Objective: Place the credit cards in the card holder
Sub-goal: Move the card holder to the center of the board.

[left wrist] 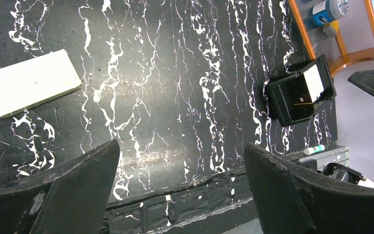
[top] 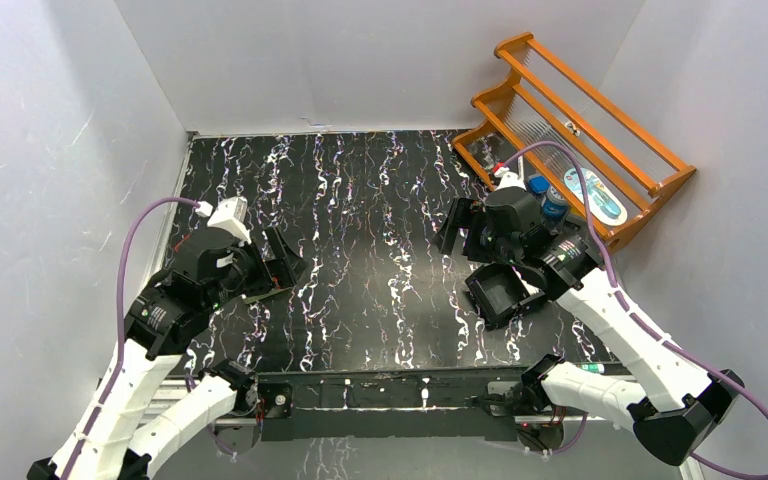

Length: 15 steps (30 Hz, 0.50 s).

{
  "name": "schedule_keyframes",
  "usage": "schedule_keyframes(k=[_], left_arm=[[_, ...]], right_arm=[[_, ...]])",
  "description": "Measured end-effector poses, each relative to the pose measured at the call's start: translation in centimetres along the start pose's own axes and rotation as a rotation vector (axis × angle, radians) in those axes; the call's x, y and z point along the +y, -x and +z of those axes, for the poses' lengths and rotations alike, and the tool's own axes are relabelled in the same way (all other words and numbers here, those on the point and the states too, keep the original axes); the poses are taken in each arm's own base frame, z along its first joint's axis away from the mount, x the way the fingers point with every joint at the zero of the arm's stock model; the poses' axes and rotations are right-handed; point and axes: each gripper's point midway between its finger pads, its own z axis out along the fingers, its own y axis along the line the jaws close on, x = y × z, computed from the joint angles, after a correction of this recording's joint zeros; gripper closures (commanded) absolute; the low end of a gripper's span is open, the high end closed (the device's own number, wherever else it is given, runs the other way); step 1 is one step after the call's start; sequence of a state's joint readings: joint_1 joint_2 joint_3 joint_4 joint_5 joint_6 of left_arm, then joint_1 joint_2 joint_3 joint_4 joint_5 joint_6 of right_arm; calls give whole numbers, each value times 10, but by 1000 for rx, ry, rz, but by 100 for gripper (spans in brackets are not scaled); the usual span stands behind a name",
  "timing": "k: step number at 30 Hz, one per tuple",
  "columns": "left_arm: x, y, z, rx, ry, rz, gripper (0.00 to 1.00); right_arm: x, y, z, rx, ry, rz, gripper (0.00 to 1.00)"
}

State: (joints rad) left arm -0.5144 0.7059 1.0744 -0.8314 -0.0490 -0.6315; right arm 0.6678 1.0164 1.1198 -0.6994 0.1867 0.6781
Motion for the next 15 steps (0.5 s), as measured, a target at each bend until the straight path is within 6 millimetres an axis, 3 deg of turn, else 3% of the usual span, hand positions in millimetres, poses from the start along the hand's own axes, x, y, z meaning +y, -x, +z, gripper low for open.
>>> schedule_keyframes(k=[10,15], left_arm=[[20,5,9,-20,125,-10,1],[48,2,26,-4,323,-76,4]], right_arm=[[2,0,3,-6,11,6,2],[1,-4,6,10,12,8,2]])
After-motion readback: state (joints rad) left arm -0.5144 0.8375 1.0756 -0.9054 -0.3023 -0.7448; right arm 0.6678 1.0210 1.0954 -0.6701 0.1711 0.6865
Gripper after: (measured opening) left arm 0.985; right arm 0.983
